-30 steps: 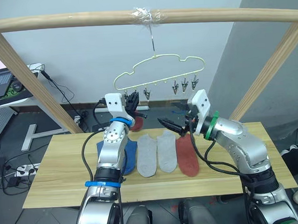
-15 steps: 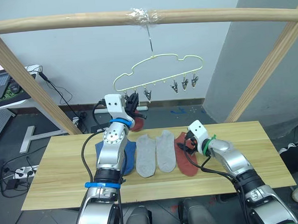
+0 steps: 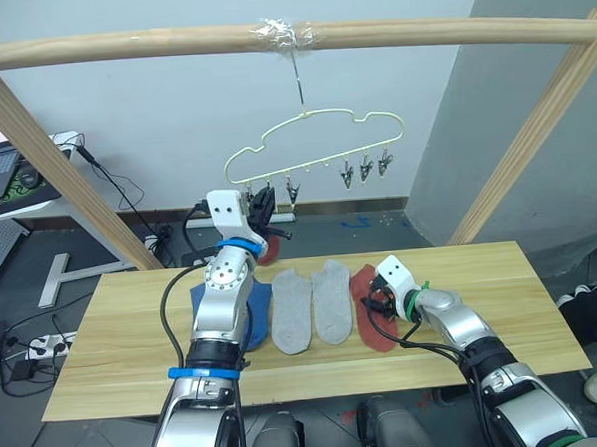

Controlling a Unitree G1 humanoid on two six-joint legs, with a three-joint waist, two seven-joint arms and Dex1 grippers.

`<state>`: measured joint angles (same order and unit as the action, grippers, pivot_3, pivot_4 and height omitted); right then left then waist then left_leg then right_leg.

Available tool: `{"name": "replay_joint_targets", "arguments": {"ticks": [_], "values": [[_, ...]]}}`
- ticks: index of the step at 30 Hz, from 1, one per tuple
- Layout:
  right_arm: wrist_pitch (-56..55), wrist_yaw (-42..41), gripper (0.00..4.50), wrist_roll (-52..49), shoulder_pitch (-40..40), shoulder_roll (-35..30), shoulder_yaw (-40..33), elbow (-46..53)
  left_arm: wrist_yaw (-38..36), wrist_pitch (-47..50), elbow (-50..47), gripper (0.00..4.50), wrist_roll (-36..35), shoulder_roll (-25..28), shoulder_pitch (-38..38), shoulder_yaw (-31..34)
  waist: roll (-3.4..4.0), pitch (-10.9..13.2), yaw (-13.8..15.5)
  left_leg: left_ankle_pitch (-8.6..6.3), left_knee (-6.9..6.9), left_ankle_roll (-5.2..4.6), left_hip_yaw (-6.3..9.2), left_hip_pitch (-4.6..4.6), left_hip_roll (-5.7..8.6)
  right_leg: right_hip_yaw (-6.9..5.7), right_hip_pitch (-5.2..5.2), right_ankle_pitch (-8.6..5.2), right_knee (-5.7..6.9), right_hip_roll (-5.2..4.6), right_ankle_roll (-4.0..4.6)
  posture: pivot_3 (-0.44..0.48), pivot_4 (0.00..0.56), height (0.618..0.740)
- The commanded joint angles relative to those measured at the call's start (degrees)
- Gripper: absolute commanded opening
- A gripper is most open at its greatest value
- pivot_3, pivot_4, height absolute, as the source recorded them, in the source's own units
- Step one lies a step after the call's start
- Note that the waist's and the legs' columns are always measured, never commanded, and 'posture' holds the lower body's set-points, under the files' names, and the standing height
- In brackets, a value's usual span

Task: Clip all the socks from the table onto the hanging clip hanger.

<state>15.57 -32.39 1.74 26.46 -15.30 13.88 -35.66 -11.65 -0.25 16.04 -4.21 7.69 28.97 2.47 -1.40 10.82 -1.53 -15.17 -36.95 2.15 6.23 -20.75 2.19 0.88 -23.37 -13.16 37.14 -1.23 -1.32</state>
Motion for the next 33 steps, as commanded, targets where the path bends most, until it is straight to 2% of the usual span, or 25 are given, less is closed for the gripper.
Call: {"name": "replay_joint_targets", "arguments": {"ticks": [1,6,10,17,19,21,26,33], "values": [[-0.1,-2.2,1.73,1.9,-1.8,-1.1,1.8,-0.6,0.4,0.4,-2.0,0.00,0.2,0.3,-0.3,0.0,0.00,0.0,0.0,0.00,0.00,0.00,0.00,0.01,0.00,0.00,0.00,0.00,0.00,0.00,0.00,0.027,0.177,0.740],[-1.3,-2.9,0.03,2.8,-2.3,-1.8,1.9,0.1,0.3,0.4,-1.7,0.00,0.2,0.2,-0.1,0.1,0.00,0.0,0.0,0.00,0.00,0.00,0.01,0.05,0.00,0.00,0.05,0.00,0.00,0.00,-0.01,0.023,0.175,0.740],[-7.6,-4.1,0.03,4.0,-4.2,-4.7,2.3,6.1,-1.2,2.3,-2.3,0.00,-2.1,-0.1,-0.4,0.8,0.01,0.0,0.1,0.00,-0.01,-0.01,0.03,0.03,0.04,-0.01,0.07,0.01,-0.03,-0.01,-0.03,0.021,0.173,0.740],[-21.0,-3.6,0.03,9.3,-4.8,-10.4,4.5,15.4,-4.2,14.8,-5.5,0.00,-14.0,-1.2,-0.1,5.9,0.01,0.0,-0.4,0.00,0.00,0.00,-0.05,0.02,0.00,0.03,0.03,0.01,-0.05,-0.01,-0.06,0.023,0.173,0.740],[-25.9,-3.2,0.03,10.2,-4.5,-10.4,5.1,19.4,-2.6,24.5,-6.8,0.00,-23.9,-2.9,0.1,11.1,0.01,0.0,-0.4,0.00,0.02,0.00,0.01,0.05,-0.03,-0.03,0.04,0.01,0.00,0.06,-0.06,0.022,0.169,0.740],[-29.5,-3.5,0.03,10.0,-4.2,-9.4,5.7,23.0,-2.2,30.4,-7.7,0.00,-29.4,-2.9,0.1,14.1,0.01,0.0,-0.5,0.00,0.02,0.01,0.02,0.06,-0.16,-0.04,0.03,0.00,0.03,0.09,-0.06,0.022,0.169,0.740],[-30.8,-1.9,0.03,12.0,-2.4,-6.5,6.8,25.9,-3.3,35.8,-10.7,0.00,-33.2,-1.6,-0.5,14.3,0.02,0.0,-0.2,0.02,-0.01,0.04,0.00,0.12,-0.11,0.00,0.07,0.01,0.03,0.11,-0.06,0.021,0.161,0.740],[-29.7,0.0,0.03,12.5,0.5,-2.5,6.9,24.0,-4.2,37.0,-13.3,0.00,-33.7,-1.8,-2.4,11.6,0.02,0.0,-0.2,0.14,0.01,0.26,0.04,0.10,-0.02,0.12,0.07,0.01,-0.08,-0.02,-0.05,0.022,0.156,0.740]]}}
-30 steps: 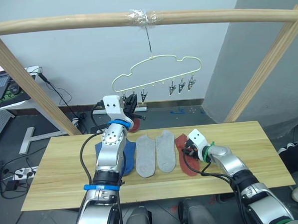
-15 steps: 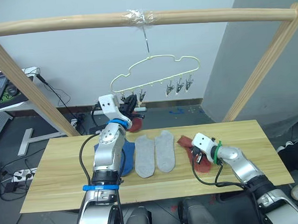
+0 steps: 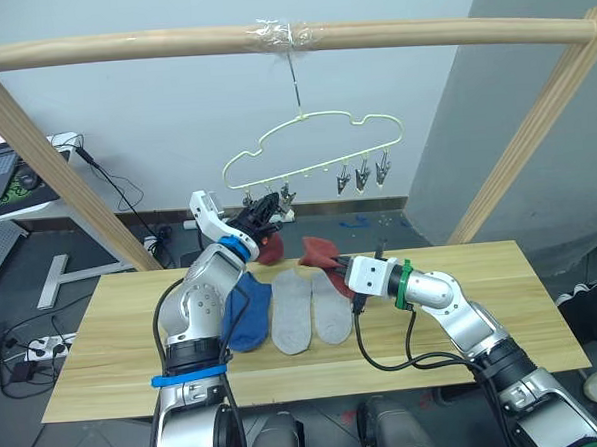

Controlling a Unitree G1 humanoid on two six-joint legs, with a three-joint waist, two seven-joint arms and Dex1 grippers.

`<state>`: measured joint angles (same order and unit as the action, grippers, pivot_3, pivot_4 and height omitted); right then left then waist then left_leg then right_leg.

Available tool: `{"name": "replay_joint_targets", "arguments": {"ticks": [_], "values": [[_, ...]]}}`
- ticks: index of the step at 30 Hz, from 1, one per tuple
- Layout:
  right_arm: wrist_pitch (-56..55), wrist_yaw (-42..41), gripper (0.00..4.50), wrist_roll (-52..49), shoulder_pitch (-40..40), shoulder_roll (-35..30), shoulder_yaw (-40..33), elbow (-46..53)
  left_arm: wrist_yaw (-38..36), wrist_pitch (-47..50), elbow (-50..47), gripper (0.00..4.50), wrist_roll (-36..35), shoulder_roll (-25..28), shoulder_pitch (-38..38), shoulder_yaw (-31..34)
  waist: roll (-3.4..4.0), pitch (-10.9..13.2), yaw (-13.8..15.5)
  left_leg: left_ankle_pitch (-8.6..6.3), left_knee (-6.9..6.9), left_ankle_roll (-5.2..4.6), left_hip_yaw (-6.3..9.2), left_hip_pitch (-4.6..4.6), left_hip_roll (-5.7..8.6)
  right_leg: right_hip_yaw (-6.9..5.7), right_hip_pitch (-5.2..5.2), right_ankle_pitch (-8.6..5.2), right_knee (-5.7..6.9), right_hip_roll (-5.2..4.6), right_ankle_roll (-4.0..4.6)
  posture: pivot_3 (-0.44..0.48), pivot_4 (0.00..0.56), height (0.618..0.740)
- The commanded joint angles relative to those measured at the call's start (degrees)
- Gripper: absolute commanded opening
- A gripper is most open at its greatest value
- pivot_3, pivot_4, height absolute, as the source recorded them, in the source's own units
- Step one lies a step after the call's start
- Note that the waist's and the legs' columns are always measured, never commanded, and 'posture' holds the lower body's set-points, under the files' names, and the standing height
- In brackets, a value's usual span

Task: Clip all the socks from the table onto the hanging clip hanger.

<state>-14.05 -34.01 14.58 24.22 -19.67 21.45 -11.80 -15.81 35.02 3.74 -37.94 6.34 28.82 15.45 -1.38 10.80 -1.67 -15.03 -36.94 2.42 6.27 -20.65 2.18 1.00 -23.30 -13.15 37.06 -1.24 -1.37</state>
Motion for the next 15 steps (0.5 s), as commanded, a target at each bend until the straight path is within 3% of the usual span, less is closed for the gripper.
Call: {"name": "replay_joint_targets", "arguments": {"ticks": [1,15], "values": [[0.2,1.8,0.03,-0.3,3.2,2.3,-0.8,-0.2,-0.2,1.9,-1.4,0.00,-0.3,-0.6,-2.5,-1.6,0.00,0.0,-0.1,0.00,0.01,0.00,0.00,0.01,-0.03,0.01,-0.01,0.00,0.01,0.01,0.00,0.022,0.156,0.740],[-0.3,2.1,0.03,-0.4,7.5,4.4,-0.6,-3.9,0.2,1.9,-1.9,0.00,-1.4,-0.8,-2.3,-1.3,0.00,0.0,0.1,-0.01,0.00,-0.01,0.00,-0.05,-0.02,-0.03,-0.02,0.00,0.01,0.02,0.01,0.026,0.159,0.740]]}}
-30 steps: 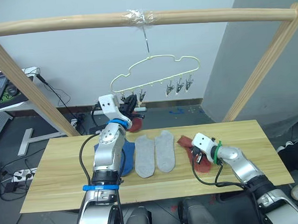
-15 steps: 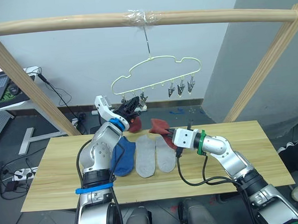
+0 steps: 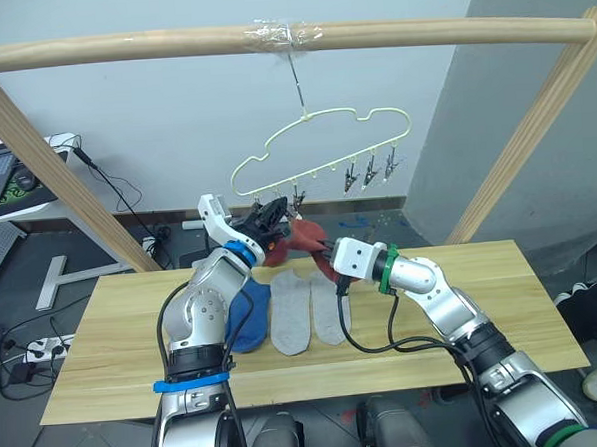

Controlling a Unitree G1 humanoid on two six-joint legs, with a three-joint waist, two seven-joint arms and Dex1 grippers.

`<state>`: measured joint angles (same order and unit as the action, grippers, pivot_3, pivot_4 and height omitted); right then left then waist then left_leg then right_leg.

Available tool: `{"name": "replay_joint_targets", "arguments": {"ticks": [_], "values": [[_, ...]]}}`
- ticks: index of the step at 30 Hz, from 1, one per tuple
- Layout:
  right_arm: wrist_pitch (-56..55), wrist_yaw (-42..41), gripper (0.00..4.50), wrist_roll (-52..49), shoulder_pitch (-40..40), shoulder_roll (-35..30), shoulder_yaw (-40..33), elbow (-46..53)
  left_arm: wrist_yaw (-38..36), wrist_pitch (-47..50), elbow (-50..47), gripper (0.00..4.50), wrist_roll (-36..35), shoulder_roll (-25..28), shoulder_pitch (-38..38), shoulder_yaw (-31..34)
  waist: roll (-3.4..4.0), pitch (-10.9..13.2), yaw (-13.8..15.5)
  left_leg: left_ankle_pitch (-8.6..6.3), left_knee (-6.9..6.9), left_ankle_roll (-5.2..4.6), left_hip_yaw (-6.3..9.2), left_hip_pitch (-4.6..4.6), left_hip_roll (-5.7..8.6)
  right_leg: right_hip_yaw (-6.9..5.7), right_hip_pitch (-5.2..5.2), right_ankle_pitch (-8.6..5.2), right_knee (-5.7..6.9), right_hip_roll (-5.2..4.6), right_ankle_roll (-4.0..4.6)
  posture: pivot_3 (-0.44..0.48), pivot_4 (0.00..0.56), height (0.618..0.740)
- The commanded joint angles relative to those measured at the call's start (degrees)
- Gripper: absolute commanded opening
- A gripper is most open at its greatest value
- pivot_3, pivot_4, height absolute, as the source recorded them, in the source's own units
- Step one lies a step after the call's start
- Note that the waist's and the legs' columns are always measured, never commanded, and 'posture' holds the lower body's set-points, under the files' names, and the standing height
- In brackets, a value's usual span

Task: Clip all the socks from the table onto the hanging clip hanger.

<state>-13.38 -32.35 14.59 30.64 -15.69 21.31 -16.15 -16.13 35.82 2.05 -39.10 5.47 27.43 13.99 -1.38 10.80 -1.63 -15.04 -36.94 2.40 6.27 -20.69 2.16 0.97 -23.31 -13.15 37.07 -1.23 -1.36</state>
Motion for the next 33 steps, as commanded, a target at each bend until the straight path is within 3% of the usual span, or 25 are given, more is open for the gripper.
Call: {"name": "replay_joint_targets", "arguments": {"ticks": [1,13,33], "values": [[-1.0,0.5,0.03,-0.3,1.1,0.5,-0.5,0.3,0.6,1.2,-0.3,0.00,-0.4,0.1,-1.0,0.1,0.00,0.0,0.0,0.00,0.00,0.00,0.01,0.00,0.00,0.00,0.00,0.00,0.00,0.00,0.00,0.026,0.159,0.740],[-1.9,-0.9,0.03,-0.6,-0.8,-0.6,-0.3,-0.1,1.0,1.2,0.0,0.00,-0.8,0.8,-0.6,0.9,0.00,0.0,0.0,-0.10,0.01,-0.17,0.00,-0.01,0.01,0.00,0.00,0.00,-0.01,-0.01,0.00,0.032,0.162,0.740],[-1.2,1.9,0.03,-1.1,3.3,2.6,-1.8,-4.6,1.1,1.7,-0.4,0.00,-1.1,0.7,-1.2,0.2,0.00,0.0,0.0,-0.11,0.01,-0.18,0.02,-0.02,0.01,0.01,0.00,0.00,-0.03,-0.01,0.00,0.029,0.172,0.740]]}}
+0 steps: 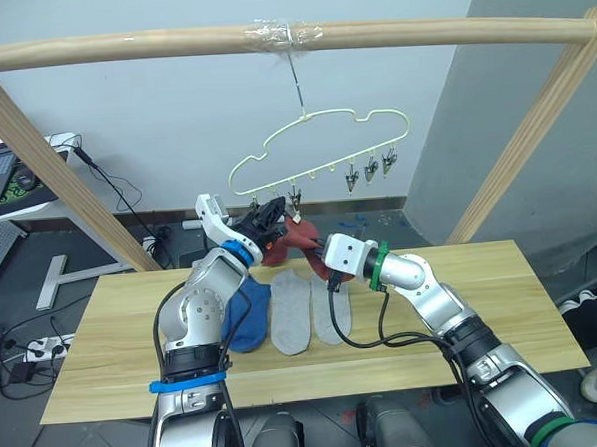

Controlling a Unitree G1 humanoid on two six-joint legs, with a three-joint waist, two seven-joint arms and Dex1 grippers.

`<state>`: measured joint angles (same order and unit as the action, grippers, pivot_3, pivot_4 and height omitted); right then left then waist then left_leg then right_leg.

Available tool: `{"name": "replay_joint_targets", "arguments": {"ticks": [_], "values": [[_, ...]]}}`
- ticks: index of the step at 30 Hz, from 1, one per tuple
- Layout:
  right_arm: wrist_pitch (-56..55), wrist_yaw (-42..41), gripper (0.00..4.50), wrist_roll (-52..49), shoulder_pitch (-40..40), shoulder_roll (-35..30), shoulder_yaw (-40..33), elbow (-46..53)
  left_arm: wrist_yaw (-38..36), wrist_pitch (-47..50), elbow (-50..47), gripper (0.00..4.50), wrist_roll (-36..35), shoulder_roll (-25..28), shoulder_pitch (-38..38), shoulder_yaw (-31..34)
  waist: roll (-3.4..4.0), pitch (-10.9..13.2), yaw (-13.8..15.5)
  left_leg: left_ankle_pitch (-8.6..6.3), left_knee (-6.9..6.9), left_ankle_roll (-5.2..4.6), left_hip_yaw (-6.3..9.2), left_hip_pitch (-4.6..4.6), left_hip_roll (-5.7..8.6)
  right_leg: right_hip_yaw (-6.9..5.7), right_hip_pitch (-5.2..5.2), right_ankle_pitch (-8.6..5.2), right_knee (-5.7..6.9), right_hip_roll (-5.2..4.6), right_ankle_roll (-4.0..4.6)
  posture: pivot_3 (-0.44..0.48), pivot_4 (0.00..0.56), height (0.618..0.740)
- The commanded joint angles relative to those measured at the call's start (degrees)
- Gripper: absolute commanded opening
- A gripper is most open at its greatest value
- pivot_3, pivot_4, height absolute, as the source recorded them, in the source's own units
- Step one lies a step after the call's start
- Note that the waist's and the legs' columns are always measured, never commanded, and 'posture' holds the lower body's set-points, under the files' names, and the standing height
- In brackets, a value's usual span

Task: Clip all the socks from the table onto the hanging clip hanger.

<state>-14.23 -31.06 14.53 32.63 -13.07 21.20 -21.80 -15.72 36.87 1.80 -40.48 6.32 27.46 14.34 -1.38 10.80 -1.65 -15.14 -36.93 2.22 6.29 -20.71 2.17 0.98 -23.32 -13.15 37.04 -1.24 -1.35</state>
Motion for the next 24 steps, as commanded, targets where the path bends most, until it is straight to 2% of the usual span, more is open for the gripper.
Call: {"name": "replay_joint_targets", "arguments": {"ticks": [1,13,16,20,24], "values": [[-0.3,0.5,0.03,-1.1,1.3,0.0,-1.8,1.2,0.7,0.7,-0.2,0.00,0.2,-0.2,-1.3,-0.1,0.00,0.0,0.0,0.00,0.00,0.00,-0.01,0.00,0.00,0.00,0.00,0.00,0.00,0.00,0.00,0.029,0.172,0.740],[-0.2,0.2,0.03,-0.9,0.8,0.2,-1.6,1.5,0.2,0.2,-1.3,0.00,-0.2,-0.4,-1.8,-0.1,0.00,0.0,0.0,0.00,0.01,-0.01,0.02,0.00,-0.01,0.01,0.00,0.00,-0.02,0.00,0.00,0.030,0.173,0.740],[-0.1,0.2,0.00,-1.0,0.8,0.3,-1.6,1.4,-0.2,0.3,-2.0,0.82,-0.9,-0.4,-2.1,0.1,0.00,0.0,0.0,0.00,0.01,-0.01,0.01,-0.01,-0.01,0.00,0.00,0.00,-0.02,0.00,0.00,0.030,0.173,0.740],[0.2,-0.1,0.00,-1.1,0.5,0.5,-1.4,1.7,-0.2,0.4,-2.2,2.19,-1.2,-0.1,-2.2,0.5,0.00,0.0,0.1,0.00,0.01,-0.01,0.06,-0.10,-0.01,0.01,-0.07,0.00,-0.03,0.00,0.00,0.030,0.173,0.740],[0.4,-0.3,0.00,-1.2,0.4,0.8,-1.3,2.2,-0.3,0.4,-2.4,3.37,-1.5,0.1,-2.4,0.8,0.01,0.0,0.1,0.00,0.03,0.00,0.08,-0.17,-0.01,0.00,-0.13,0.00,-0.04,0.00,0.00,0.035,0.171,0.740]]}}
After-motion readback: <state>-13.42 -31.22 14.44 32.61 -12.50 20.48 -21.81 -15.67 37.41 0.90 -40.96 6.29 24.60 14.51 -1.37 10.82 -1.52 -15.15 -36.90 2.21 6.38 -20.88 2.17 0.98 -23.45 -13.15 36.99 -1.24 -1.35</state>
